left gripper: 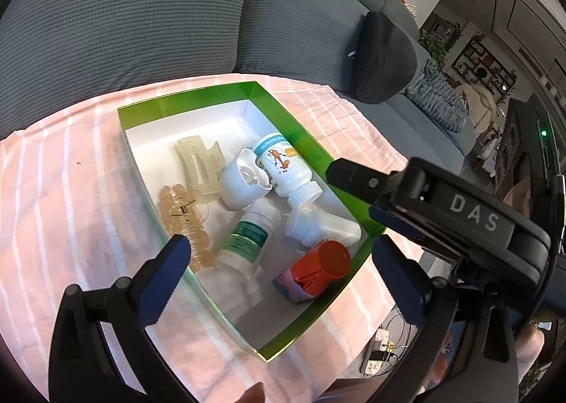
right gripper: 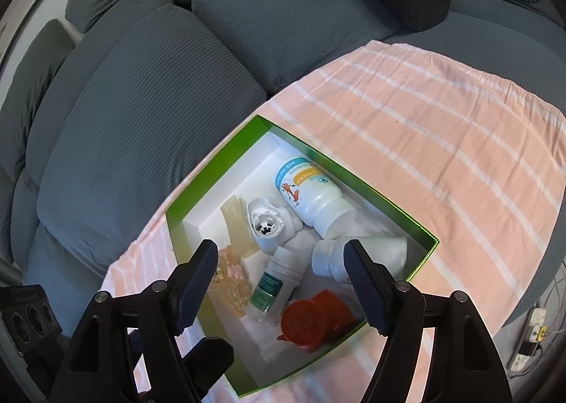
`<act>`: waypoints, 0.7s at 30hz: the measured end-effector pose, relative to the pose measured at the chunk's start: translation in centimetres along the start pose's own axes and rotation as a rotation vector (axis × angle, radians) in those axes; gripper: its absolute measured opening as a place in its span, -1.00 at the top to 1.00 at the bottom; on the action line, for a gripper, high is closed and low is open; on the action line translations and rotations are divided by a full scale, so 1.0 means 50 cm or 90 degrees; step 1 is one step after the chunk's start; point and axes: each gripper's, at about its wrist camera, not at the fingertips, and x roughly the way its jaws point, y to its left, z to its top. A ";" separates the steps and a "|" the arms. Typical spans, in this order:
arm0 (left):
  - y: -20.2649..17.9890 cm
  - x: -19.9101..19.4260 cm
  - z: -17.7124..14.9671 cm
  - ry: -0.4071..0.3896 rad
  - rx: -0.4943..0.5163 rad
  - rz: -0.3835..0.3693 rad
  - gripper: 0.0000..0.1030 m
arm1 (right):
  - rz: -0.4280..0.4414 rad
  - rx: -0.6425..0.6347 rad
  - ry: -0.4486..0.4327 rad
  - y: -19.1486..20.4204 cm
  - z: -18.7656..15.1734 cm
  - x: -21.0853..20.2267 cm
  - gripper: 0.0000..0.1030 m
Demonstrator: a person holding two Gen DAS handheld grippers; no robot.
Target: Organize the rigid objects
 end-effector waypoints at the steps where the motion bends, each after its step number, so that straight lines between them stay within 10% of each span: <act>1: 0.000 0.000 -0.001 0.000 -0.001 0.001 -0.97 | 0.000 0.000 -0.002 0.000 0.001 -0.001 -0.57; 21: 0.002 -0.002 -0.008 0.003 0.006 0.027 -0.97 | -0.004 -0.009 -0.011 0.007 0.000 -0.008 -0.57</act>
